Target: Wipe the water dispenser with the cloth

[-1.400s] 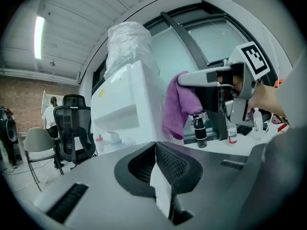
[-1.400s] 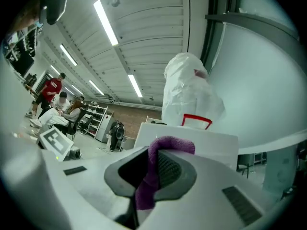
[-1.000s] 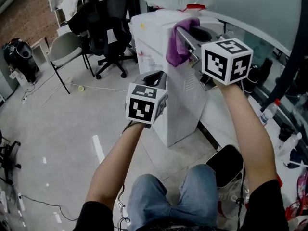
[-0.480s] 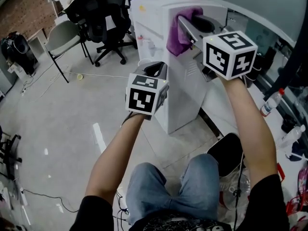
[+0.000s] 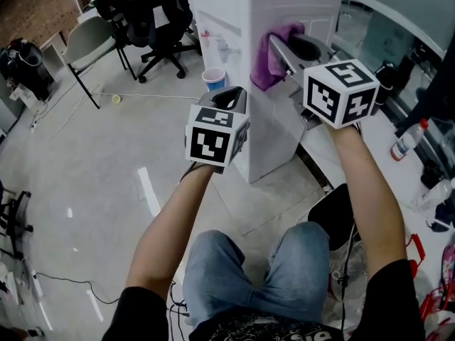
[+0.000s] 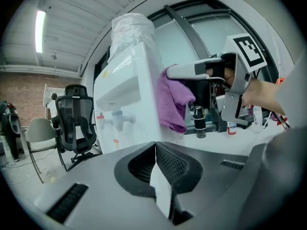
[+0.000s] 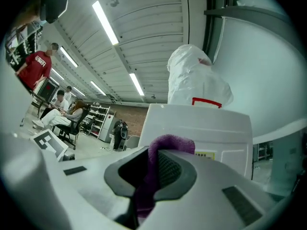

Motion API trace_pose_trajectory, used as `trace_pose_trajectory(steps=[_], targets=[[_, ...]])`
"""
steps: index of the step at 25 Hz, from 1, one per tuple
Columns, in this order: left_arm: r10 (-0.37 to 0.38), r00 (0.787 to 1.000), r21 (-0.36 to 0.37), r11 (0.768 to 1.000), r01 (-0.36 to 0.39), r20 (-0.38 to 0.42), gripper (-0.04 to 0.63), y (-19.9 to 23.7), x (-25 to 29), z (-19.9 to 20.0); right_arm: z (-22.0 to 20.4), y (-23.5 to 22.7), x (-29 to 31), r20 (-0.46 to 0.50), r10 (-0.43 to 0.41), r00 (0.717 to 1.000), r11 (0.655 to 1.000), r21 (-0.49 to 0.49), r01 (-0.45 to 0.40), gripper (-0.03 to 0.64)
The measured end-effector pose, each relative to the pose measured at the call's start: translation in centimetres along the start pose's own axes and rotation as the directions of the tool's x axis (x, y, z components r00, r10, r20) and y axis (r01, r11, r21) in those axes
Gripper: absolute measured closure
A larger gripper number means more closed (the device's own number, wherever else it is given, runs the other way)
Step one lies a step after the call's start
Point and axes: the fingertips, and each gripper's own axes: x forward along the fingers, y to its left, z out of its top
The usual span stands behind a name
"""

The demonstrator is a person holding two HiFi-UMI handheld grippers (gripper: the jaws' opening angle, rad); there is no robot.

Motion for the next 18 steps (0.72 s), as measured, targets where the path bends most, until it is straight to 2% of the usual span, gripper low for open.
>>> trace_pose_trajectory(steps=[18], targets=[[-0.011, 0.996, -0.032, 0.999, 0.008, -0.088, 0.569, -1.8, 1.1, -7.7, -12.3, 1.2, -2.0, -0.103, -0.011, 0.995, 0.992, 0.126, 0.024, 0.584]])
